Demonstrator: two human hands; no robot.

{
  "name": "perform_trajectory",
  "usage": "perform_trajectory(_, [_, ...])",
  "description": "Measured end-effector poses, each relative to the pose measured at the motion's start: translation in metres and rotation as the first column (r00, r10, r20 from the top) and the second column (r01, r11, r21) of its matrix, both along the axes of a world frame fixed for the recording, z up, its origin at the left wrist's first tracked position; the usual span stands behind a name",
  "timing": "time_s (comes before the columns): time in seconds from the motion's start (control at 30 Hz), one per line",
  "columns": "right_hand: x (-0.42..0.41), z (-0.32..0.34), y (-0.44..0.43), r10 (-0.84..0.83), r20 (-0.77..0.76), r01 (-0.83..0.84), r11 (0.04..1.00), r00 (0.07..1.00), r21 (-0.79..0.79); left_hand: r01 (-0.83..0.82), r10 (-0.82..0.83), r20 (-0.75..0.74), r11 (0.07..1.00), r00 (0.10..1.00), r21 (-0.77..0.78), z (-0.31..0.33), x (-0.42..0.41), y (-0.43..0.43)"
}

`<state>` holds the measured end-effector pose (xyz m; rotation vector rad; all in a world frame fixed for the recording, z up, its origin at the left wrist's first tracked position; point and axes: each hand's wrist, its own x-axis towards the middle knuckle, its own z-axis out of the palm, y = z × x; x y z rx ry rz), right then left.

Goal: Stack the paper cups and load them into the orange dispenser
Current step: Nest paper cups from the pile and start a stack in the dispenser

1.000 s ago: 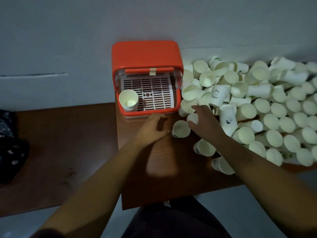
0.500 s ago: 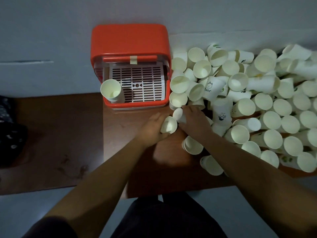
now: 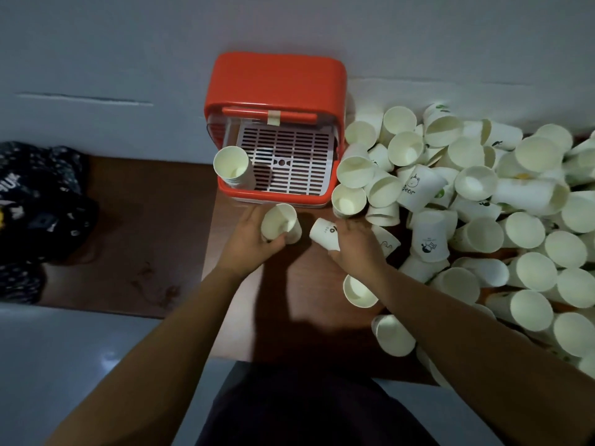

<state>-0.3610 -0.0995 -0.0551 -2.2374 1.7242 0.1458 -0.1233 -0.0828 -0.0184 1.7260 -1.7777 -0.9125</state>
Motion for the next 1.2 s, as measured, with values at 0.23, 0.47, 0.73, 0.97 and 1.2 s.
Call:
perform_trajectory(0.23, [0.028, 0.035, -0.018, 0.025, 0.371, -0.020, 1.000, 0.928, -0.016, -0.286, 0.277, -0.084, 0.951, 0.957, -0.115, 0.041, 0.042, -0.018])
perform_trajectory(0.47, [0.049, 0.062, -0.035, -0.173, 0.589, 0.101, 0.983, 0.789, 0.153, -0.426, 0.420, -0.073, 0.880, 0.905, -0.209, 0.058, 0.064, -0.067])
perform_trajectory(0.73, [0.069, 0.077, -0.044, -0.302, 0.694, 0.276, 0.949, 0.654, 0.153, -0.313, 0.317, 0.106, 0.948, 0.942, -0.053, 0.030, 0.077, -0.099])
perform_trajectory(0.97, [0.096, 0.089, -0.062, -0.284, 0.725, 0.296, 0.948, 0.628, 0.116, -0.147, 0.132, 0.155, 0.985, 0.979, 0.094, 0.007, 0.090, -0.104])
perform_trajectory(1.2, [0.153, 0.090, -0.083, -0.236, 0.698, 0.305, 0.952, 0.677, 0.026, -0.155, 0.205, -0.204, 0.959, 0.957, 0.237, 0.002, 0.113, -0.100])
